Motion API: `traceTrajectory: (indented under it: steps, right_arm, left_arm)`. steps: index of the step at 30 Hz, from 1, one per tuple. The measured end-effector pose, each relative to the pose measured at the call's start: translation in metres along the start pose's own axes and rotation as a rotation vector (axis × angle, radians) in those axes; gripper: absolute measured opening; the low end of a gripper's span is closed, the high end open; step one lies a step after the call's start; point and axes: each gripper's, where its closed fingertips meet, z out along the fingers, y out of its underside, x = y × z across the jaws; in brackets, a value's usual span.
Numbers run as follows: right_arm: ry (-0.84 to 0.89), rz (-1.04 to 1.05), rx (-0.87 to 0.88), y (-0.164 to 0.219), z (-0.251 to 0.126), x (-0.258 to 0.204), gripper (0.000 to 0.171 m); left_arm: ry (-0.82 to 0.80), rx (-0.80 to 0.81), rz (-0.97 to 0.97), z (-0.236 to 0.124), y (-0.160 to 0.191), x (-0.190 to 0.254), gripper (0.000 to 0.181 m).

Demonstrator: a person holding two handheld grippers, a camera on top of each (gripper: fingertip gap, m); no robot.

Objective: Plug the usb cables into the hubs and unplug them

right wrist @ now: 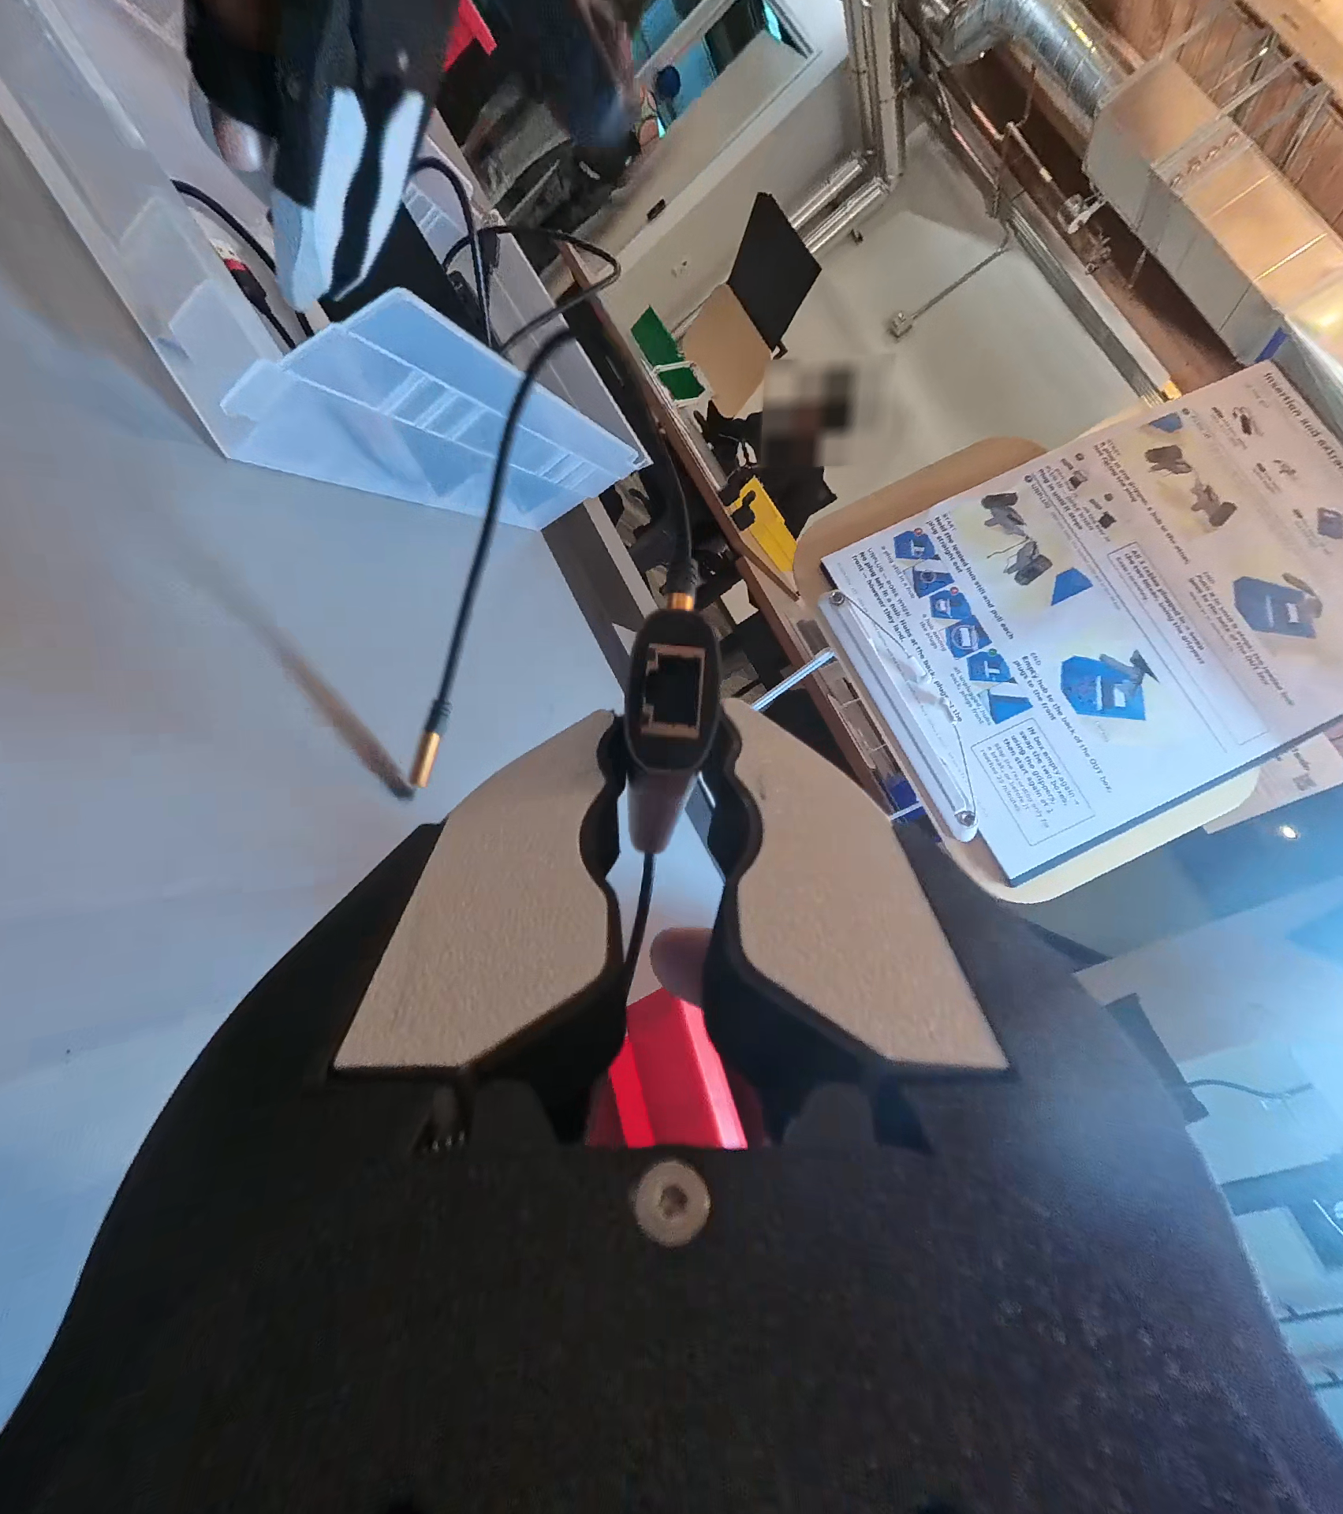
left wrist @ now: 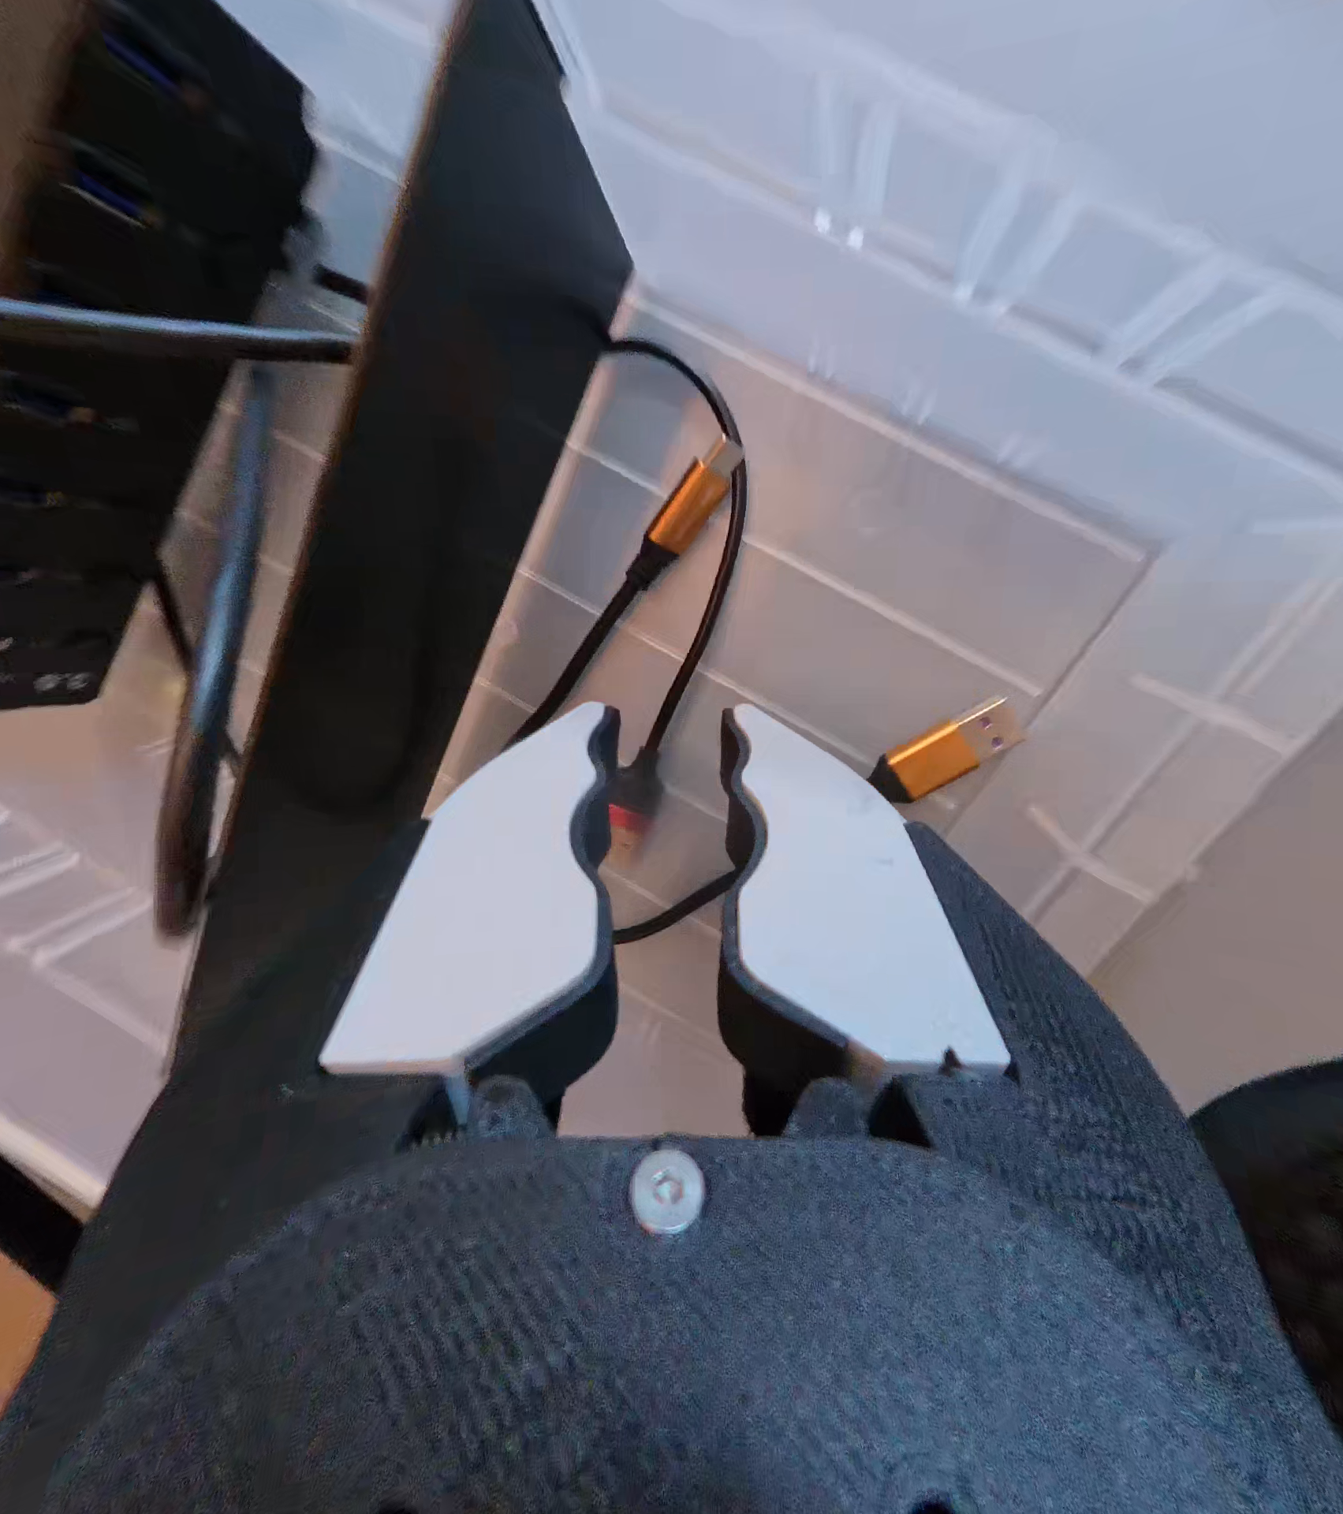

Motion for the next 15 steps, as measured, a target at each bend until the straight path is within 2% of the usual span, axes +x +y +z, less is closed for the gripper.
traceTrajectory:
  steps: [6, 9, 11, 15]
  right_arm:
    - [0.004, -0.002, 0.014, 0.0, -0.004, 0.006, 0.017]
    - [-0.009, -0.014, 0.017, -0.001, -0.005, 0.004, 0.017]
    - [-0.015, -0.025, 0.017, -0.002, -0.004, 0.002, 0.017]
    - [-0.013, -0.033, 0.023, -0.005, -0.005, 0.002, 0.017]
  left_arm:
    - [0.08, -0.239, 0.1, 0.021, 0.022, -0.008, 0.028]
    - [0.117, -0.227, 0.091, 0.022, 0.021, -0.006, 0.021]
    - [0.173, -0.215, 0.095, 0.021, 0.021, 0.001, 0.006]
    - [0.205, -0.191, 0.089, 0.018, 0.021, 0.011, 0.005]
